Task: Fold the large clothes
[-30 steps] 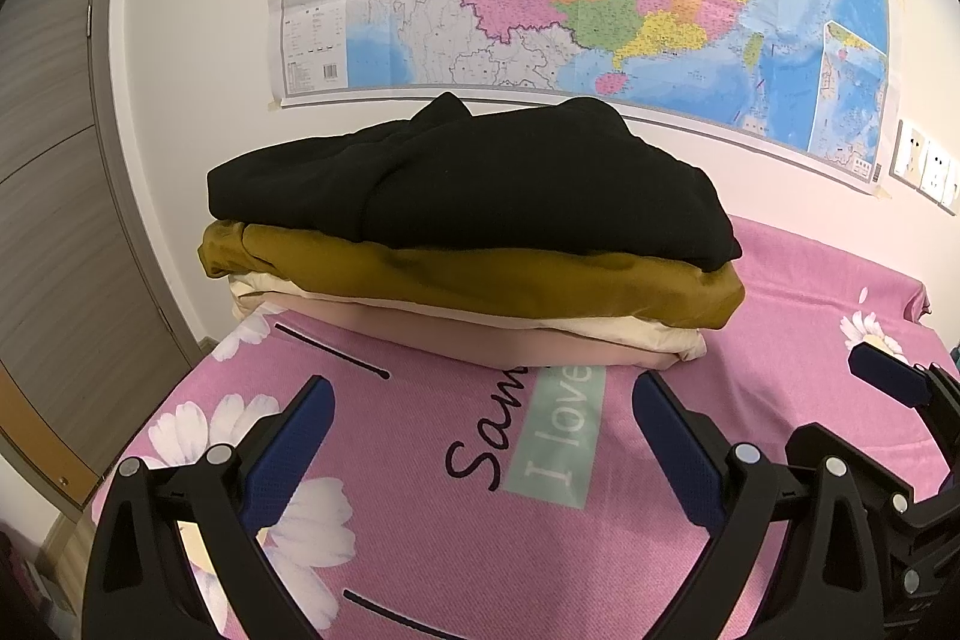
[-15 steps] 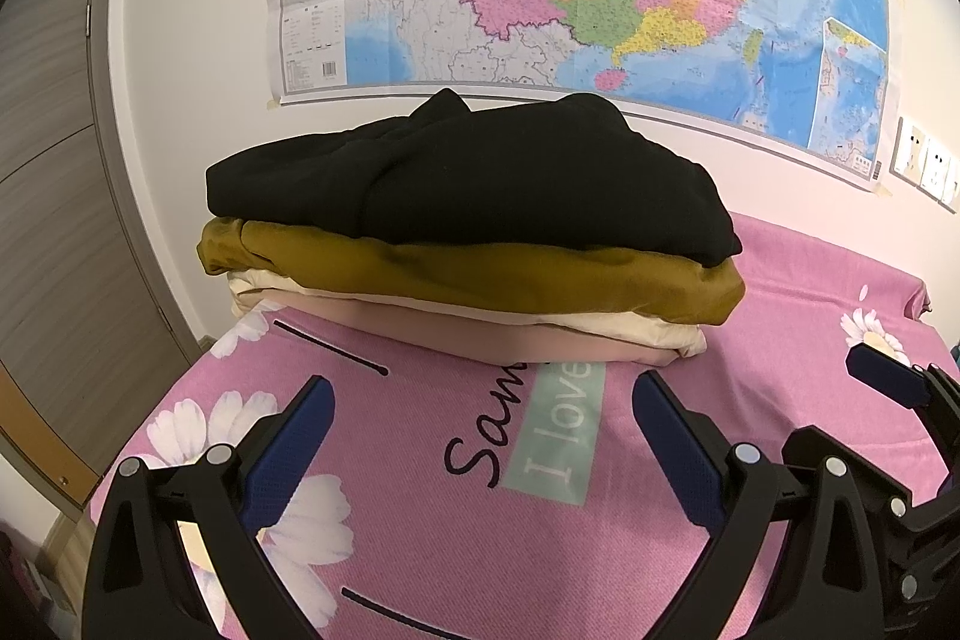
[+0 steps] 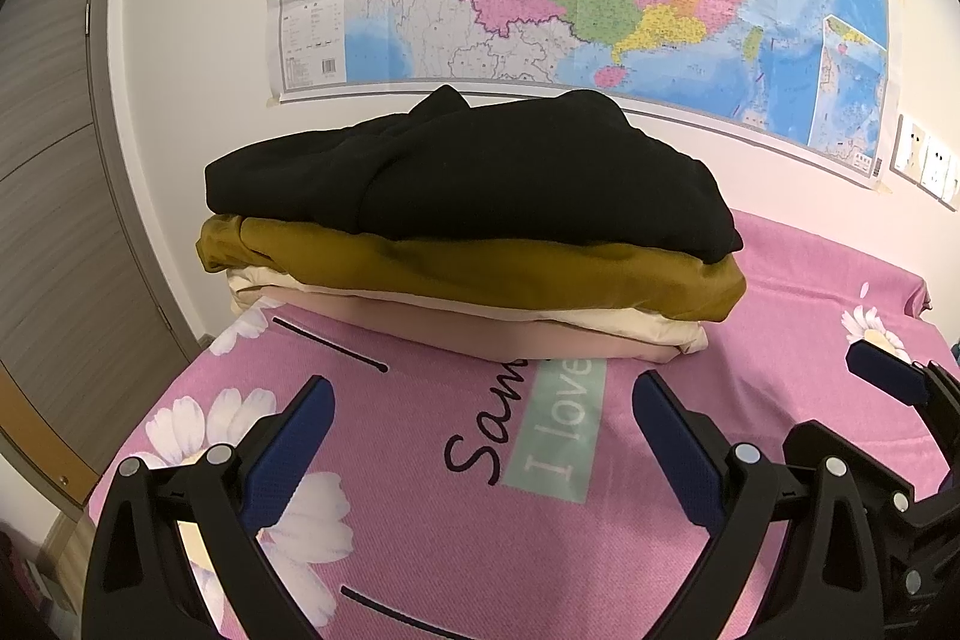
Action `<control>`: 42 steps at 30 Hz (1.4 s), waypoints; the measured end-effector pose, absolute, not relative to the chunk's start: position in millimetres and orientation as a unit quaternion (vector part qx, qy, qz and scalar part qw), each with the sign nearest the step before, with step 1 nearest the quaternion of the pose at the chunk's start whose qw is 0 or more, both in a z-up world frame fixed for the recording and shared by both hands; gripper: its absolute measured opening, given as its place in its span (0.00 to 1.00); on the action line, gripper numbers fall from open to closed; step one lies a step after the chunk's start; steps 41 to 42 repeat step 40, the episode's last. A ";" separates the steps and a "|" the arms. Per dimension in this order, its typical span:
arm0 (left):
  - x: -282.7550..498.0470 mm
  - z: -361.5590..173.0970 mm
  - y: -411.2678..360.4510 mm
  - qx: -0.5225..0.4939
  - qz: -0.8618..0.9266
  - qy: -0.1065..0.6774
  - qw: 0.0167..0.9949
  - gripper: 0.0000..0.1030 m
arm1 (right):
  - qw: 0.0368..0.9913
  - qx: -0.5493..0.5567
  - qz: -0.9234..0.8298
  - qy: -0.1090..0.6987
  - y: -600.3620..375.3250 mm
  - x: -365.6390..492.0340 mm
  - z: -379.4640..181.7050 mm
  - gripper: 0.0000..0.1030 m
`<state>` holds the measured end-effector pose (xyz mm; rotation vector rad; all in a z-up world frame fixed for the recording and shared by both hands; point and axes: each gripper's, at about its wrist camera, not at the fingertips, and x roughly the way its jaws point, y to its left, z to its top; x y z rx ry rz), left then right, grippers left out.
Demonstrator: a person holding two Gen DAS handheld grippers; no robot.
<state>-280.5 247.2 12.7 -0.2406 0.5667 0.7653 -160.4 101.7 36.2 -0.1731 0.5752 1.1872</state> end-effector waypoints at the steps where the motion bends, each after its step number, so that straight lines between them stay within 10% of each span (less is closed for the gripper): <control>1: -280.4 12.5 247.9 -0.115 0.367 0.272 0.882 0.93 | 0.788 -0.081 0.550 0.267 101.7 -160.7 36.3 0.94; 42: -214.1 -23.2 208.0 -0.158 0.254 0.352 0.887 0.93 | 0.840 -0.088 0.430 0.318 14.8 -120.9 3.8 0.94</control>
